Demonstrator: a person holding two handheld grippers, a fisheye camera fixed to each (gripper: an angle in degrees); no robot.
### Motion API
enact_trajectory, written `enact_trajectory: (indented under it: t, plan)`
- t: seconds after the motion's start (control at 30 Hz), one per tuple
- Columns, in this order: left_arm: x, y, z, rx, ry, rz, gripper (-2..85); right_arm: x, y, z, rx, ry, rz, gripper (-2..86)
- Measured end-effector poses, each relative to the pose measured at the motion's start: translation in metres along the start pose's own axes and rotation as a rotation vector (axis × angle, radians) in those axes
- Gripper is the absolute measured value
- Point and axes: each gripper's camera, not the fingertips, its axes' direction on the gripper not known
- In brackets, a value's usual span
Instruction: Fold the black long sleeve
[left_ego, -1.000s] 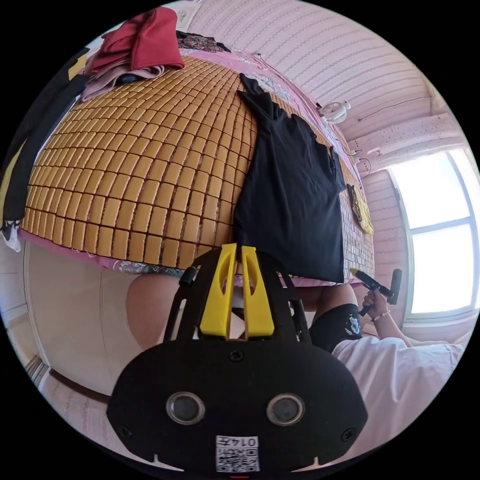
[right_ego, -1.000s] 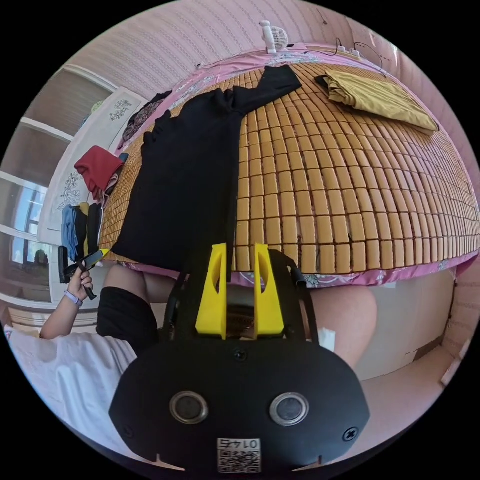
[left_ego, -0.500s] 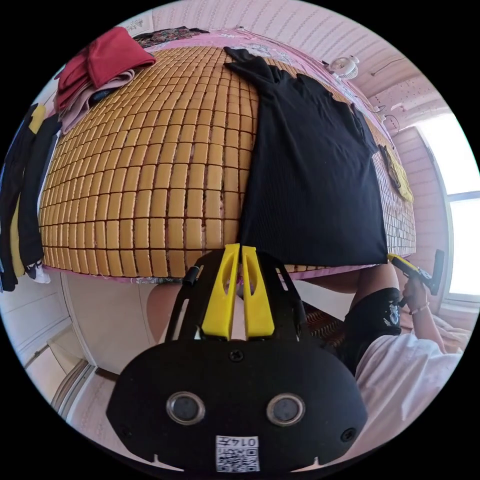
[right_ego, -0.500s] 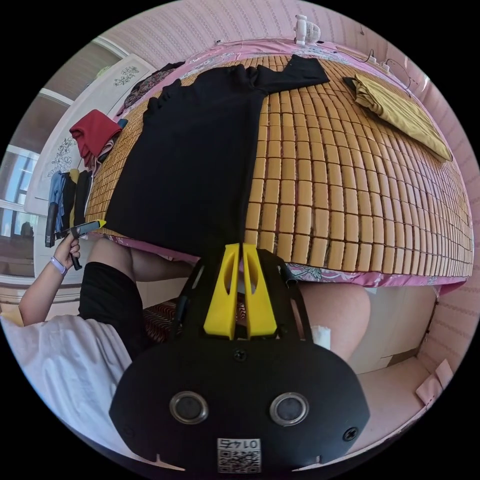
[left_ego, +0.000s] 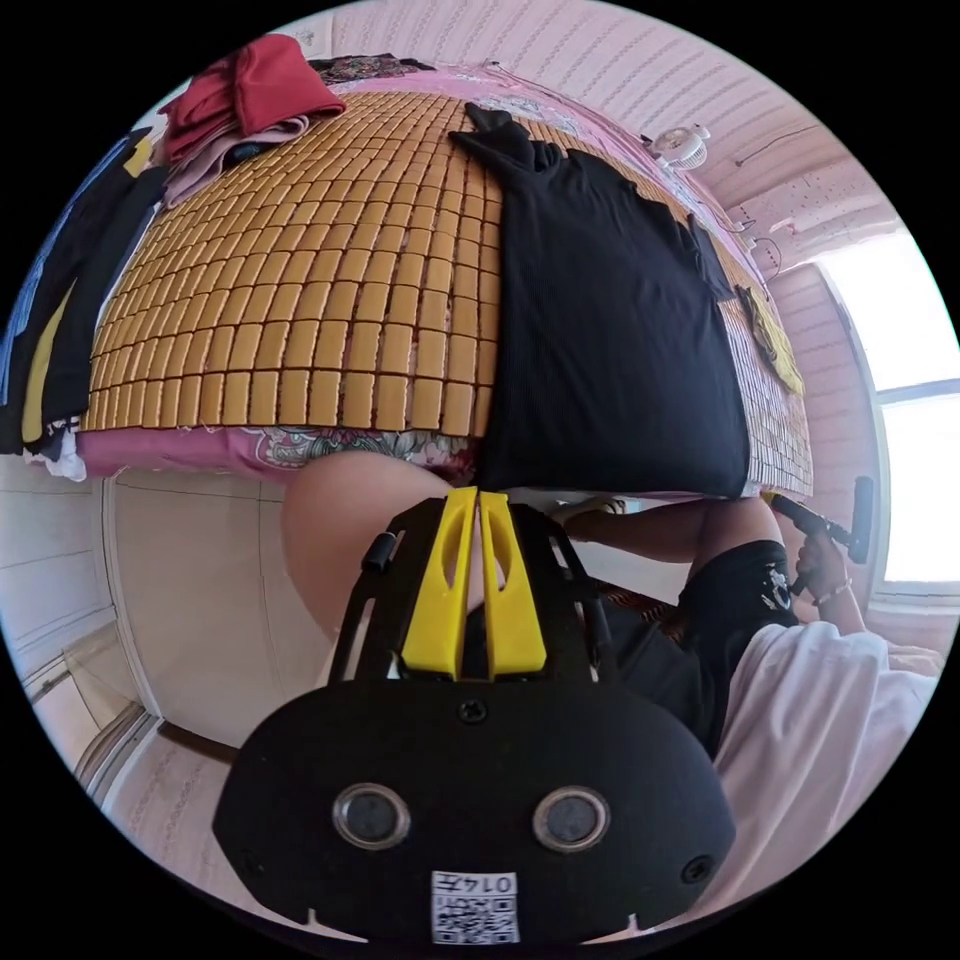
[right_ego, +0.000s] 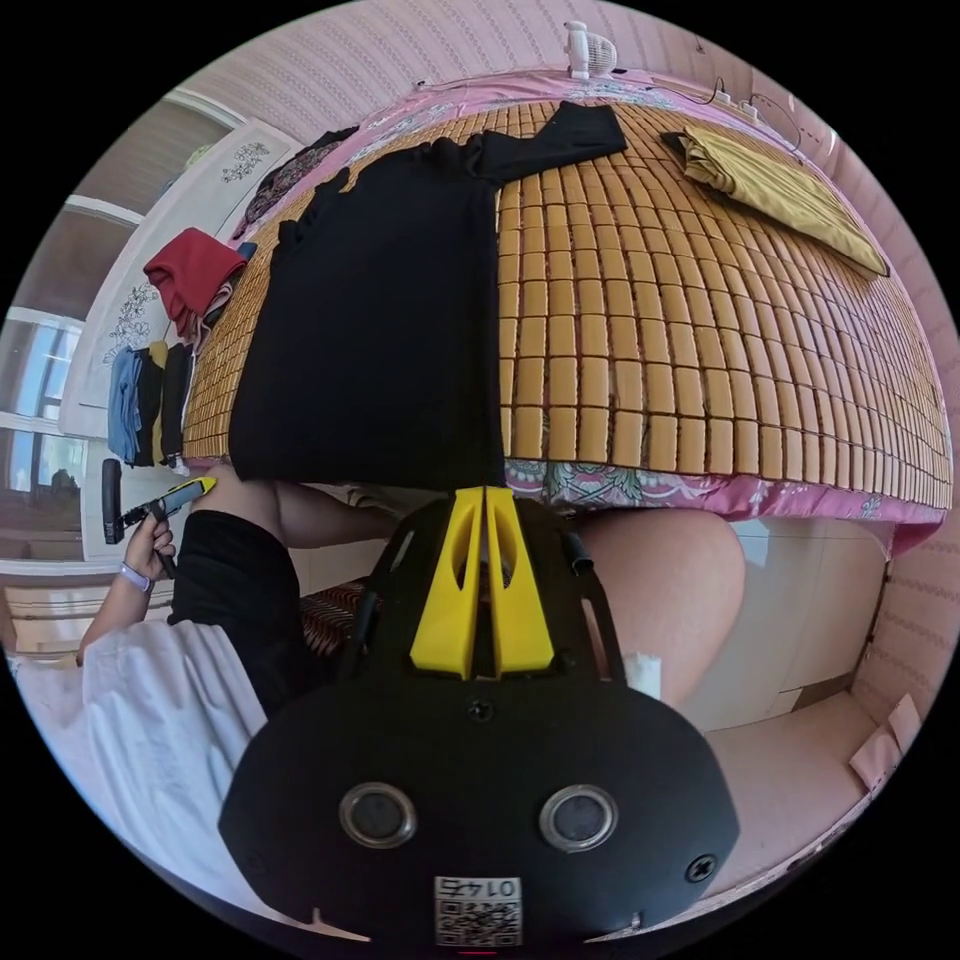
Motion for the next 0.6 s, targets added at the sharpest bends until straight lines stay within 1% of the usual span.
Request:
enact_trajectory:
  t: [0.1, 0.23, 0.3, 0.37, 0.4, 0.47, 0.6]
  plan:
    - [0.003, 0.005, -0.005, 0.046, 0.01, 0.023, -1.0, -0.004, 0.018, -0.002, -0.008, 0.003, -0.01, -0.3]
    - [0.011, 0.012, -0.014, 0.118, 0.003, 0.074, -0.9, -0.013, 0.049, -0.01, 0.03, 0.036, -0.013, -0.4]
    - [0.021, 0.017, -0.021, 0.192, 0.015, 0.126, -0.7, -0.018, 0.064, -0.017, 0.074, 0.071, -0.014, -0.5]
    - [0.031, 0.02, -0.027, 0.277, 0.027, 0.179, -0.4, -0.03, 0.095, -0.043, 0.268, 0.16, -0.038, -0.6]
    - [0.039, 0.022, -0.031, 0.336, 0.036, 0.222, 0.1, -0.033, 0.104, -0.05, 0.329, 0.178, -0.054, -0.6]
    - [0.053, 0.024, -0.035, 0.407, 0.052, 0.285, 1.4, -0.043, 0.136, -0.073, 0.515, 0.232, -0.094, -0.2]
    - [0.085, 0.02, -0.031, 0.463, 0.099, 0.408, 4.4, -0.042, 0.156, -0.086, 0.566, 0.299, -0.07, 1.7]
